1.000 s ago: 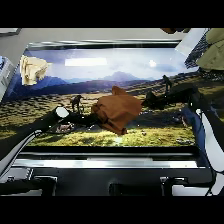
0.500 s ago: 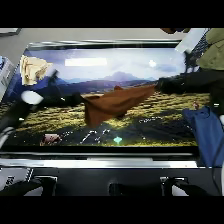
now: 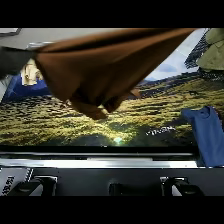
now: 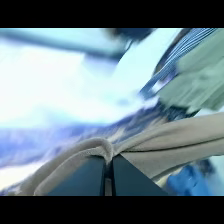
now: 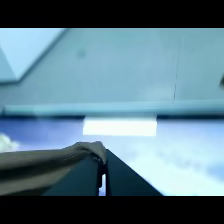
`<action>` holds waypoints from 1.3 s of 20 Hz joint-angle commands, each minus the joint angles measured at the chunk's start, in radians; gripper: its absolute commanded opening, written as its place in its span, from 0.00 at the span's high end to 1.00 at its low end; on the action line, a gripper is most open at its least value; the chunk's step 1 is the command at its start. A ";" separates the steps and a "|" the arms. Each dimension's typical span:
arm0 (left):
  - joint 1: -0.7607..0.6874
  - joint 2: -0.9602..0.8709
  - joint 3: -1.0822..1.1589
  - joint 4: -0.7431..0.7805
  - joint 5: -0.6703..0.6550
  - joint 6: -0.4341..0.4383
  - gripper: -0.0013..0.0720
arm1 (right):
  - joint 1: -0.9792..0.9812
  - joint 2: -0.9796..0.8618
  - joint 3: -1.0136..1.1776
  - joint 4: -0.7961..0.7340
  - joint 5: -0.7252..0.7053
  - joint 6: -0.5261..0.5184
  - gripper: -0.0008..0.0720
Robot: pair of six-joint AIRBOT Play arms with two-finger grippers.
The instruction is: Fold the clothes and pants, and hang the long-sleeved shirts on hangers.
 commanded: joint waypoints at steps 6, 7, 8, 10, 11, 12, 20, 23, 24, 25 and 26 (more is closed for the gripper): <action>0.008 0.216 0.048 0.009 -0.020 -0.100 0.96 | 0.000 0.214 0.096 -0.219 0.132 0.177 0.95; 0.008 0.198 0.048 0.020 -0.021 -0.100 0.96 | 0.000 0.192 0.096 -0.234 0.127 0.198 0.95; 0.008 0.173 0.047 0.027 -0.021 -0.100 0.96 | 0.000 0.155 0.096 -0.237 0.113 0.214 0.95; 0.008 0.101 0.040 0.027 -0.023 -0.100 0.96 | 0.000 0.054 0.096 -0.233 0.063 0.262 0.95; 0.008 0.050 0.033 0.027 -0.026 -0.100 0.96 | 0.000 -0.016 0.096 -0.231 0.028 0.291 0.95; 0.008 -0.002 0.025 0.029 -0.029 -0.099 0.96 | 0.000 -0.088 0.096 -0.219 -0.004 0.314 0.95; 0.008 -0.619 -0.014 0.033 -0.010 -0.053 0.96 | 0.005 -0.742 0.096 0.001 -0.021 0.312 0.95; 0.008 -0.805 -0.013 0.009 0.019 -0.053 0.96 | 0.047 -0.919 0.096 0.020 -0.005 0.312 0.95; 0.008 -0.849 -0.013 -0.004 0.026 -0.053 0.96 | 0.064 -0.961 0.096 0.019 0.007 0.312 0.95; 0.008 -0.880 -0.011 -0.004 0.034 -0.053 0.96 | 0.081 -0.998 0.096 0.020 0.020 0.312 0.95; 0.008 -0.903 -0.011 -0.004 0.045 -0.054 0.96 | 0.096 -1.027 0.096 0.020 0.034 0.313 0.95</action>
